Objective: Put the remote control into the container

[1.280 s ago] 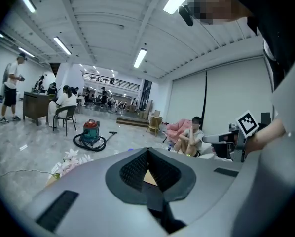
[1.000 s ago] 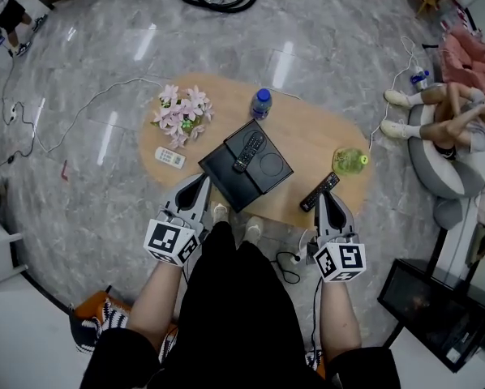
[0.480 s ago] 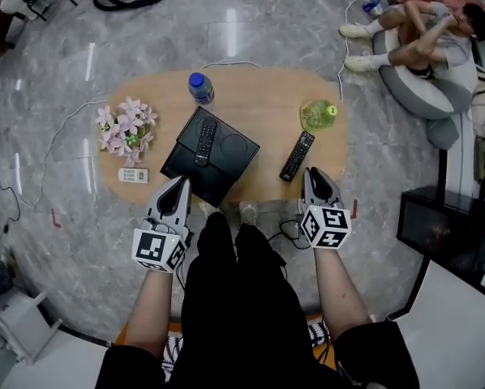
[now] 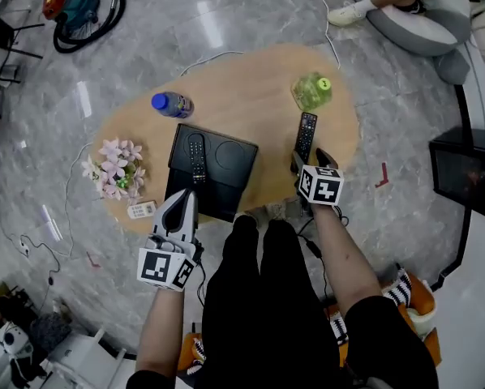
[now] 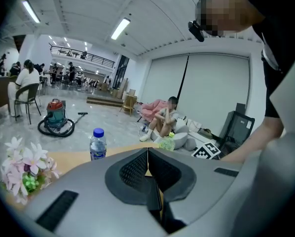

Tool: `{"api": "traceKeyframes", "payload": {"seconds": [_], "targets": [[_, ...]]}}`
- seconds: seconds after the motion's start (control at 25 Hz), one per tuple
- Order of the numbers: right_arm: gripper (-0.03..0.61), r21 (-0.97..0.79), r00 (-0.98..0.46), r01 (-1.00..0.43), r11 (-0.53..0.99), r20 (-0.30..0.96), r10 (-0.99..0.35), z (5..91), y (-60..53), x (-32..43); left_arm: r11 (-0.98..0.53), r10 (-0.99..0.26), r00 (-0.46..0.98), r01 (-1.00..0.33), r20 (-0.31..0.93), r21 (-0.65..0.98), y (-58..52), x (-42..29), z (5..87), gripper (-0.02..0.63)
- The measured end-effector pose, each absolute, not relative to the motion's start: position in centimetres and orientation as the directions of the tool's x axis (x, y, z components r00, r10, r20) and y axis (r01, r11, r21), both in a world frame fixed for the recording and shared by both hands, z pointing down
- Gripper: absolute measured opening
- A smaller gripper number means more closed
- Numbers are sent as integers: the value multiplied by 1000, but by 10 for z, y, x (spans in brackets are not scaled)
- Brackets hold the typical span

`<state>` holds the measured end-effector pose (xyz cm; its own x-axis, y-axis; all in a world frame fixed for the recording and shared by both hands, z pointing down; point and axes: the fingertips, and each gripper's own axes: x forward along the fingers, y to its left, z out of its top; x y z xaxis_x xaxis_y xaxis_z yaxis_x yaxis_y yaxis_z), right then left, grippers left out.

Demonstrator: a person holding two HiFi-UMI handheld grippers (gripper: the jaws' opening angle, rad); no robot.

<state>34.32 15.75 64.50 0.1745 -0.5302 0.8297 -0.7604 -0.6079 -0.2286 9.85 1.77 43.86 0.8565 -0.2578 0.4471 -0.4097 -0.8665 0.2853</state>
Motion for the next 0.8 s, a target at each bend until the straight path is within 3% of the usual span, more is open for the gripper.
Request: {"api": "traceKeyframes", "payload": {"seconds": [0.16,0.64,0.8], "targets": [[303,-168,200,-737,-654,871,-449,684,154,356,-873,-235,849,-398,472,282,11,96,451,6],[304,-58,214,-710,-702,932,-293,730,151,370,-851,-223,822,-427,523,308,12,75,486,8],[263,-52,201,-734,-677,936,-290,728,149,368,-844,-221,825,-429,519,322,17,76,487,6]]}}
